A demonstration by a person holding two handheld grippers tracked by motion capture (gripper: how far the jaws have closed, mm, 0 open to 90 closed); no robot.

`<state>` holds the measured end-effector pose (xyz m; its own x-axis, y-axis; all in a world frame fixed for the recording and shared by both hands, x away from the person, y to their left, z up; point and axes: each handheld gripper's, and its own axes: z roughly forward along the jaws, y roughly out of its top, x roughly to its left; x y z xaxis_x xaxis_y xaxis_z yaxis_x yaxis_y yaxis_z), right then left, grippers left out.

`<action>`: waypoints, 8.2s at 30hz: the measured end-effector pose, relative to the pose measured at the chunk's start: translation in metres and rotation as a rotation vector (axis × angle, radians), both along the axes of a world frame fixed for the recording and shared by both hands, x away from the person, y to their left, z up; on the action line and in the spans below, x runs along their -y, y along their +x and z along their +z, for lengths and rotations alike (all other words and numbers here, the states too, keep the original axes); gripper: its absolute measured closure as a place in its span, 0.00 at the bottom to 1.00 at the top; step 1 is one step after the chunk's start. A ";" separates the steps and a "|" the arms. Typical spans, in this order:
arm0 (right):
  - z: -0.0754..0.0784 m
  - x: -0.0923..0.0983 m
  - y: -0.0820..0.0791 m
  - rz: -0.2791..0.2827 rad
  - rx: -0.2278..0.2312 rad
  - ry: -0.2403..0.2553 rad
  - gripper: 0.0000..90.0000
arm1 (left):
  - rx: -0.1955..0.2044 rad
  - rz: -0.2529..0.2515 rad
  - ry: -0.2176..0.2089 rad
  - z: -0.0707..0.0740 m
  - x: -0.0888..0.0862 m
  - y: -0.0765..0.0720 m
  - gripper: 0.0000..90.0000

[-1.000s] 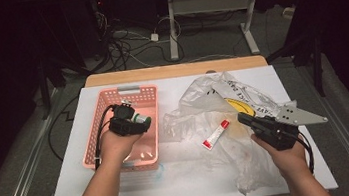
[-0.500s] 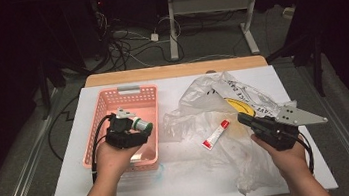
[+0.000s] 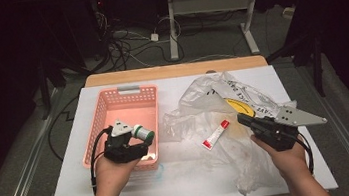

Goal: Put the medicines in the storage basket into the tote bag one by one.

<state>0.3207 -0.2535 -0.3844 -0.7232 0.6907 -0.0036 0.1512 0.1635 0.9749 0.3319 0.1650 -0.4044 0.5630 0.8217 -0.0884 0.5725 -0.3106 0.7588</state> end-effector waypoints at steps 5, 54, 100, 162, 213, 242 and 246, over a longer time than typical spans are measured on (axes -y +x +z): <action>-0.001 -0.001 0.000 0.000 -0.002 -0.006 1.00 | 0.035 -0.018 -0.012 -0.003 0.000 -0.006 0.38; 0.000 -0.001 -0.001 0.009 0.001 -0.003 1.00 | 0.054 -0.246 -0.057 0.000 0.064 -0.037 0.38; 0.002 -0.002 -0.004 0.008 0.010 -0.001 1.00 | 0.000 -0.359 -0.037 -0.038 0.136 -0.027 0.38; 0.001 0.005 -0.001 -0.003 0.003 0.014 1.00 | 0.014 -0.392 0.026 -0.066 0.246 0.038 0.29; -0.001 0.002 -0.002 -0.006 -0.002 0.007 1.00 | 0.073 -0.332 -0.123 -0.013 0.093 -0.036 0.00; -0.001 0.004 -0.002 -0.012 -0.005 0.007 1.00 | 0.087 -0.028 -0.106 -0.013 -0.015 -0.019 0.03; -0.001 0.005 -0.002 -0.013 -0.004 0.005 1.00 | 0.091 0.008 -0.106 -0.012 -0.028 -0.019 0.06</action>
<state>0.3186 -0.2581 -0.3850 -0.7139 0.7003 0.0032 0.1576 0.1562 0.9751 0.3134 0.1932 -0.4166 0.5659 0.8152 -0.1238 0.5020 -0.2216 0.8360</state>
